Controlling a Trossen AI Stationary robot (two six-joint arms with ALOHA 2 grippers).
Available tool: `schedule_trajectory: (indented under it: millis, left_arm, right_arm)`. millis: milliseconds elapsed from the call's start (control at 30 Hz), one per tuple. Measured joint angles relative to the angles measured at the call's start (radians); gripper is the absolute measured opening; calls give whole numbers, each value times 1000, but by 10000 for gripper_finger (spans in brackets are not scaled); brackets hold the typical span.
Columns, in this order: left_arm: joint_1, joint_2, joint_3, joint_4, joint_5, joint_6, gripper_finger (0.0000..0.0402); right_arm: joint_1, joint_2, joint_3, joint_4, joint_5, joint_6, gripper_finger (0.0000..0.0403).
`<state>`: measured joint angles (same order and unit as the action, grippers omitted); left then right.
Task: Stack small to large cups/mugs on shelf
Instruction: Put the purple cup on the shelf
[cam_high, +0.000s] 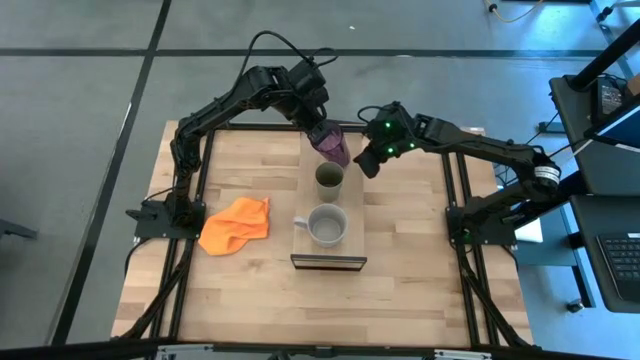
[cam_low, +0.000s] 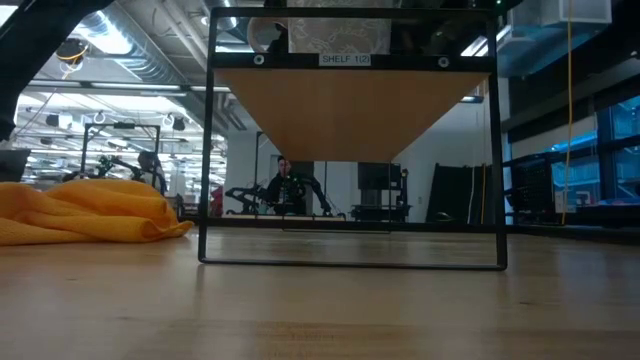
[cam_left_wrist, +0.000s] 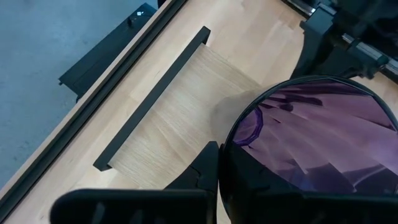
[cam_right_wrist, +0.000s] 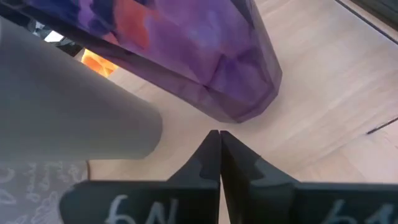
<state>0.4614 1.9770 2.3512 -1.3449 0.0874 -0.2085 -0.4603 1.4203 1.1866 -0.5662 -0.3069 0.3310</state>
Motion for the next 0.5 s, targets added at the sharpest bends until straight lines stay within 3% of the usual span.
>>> schedule_trajectory:
  millis: [500]
  left_arm:
    - [-12,0,0,9,-3,-21,12]
  right_arm:
    - [0,69,0,41,-11,-23,5]
